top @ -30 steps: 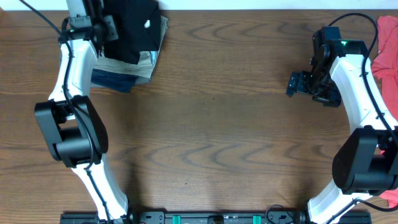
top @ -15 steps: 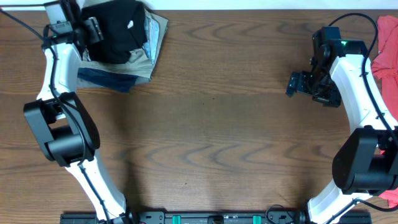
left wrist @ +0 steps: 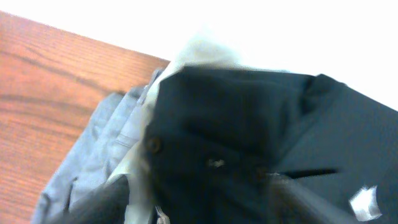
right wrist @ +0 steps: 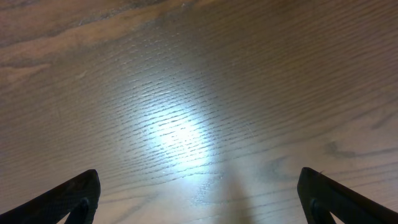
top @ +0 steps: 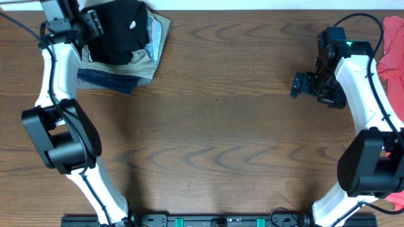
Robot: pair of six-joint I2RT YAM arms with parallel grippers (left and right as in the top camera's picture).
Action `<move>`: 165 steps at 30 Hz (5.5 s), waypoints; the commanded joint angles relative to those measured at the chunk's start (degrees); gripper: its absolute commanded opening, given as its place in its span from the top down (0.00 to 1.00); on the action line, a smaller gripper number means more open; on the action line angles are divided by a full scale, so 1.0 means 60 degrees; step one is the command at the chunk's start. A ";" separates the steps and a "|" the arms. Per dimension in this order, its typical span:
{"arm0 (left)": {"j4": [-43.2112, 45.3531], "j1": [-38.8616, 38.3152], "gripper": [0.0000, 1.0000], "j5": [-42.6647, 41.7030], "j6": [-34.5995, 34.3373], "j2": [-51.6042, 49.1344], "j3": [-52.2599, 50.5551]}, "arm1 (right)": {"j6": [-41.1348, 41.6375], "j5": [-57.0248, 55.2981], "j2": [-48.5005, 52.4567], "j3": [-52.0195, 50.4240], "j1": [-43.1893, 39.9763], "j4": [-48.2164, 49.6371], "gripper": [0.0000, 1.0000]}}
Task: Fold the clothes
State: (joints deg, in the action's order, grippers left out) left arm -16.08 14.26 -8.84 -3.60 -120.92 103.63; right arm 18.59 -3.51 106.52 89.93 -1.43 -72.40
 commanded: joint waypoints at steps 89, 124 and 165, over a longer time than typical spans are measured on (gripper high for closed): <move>-1.3125 -0.1545 0.02 -0.1690 -0.1639 0.8076 -0.0055 | -0.0109 -0.0127 -0.0066 0.0022 0.0055 -0.0004 0.01; -0.6699 -0.1872 0.02 -0.1592 -0.0656 1.7238 -0.9468 | -0.0109 -0.0127 -0.0066 0.0022 0.0055 -0.0004 0.01; 0.3869 -0.1909 0.02 0.0841 -0.0656 2.0138 -1.7234 | -0.0109 -0.0127 -0.0066 0.0022 0.0055 -0.0004 0.01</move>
State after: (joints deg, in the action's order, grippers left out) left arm 5.89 3.14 -5.65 -8.47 -0.58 1.45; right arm 18.59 -3.53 106.52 89.91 -1.43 -72.40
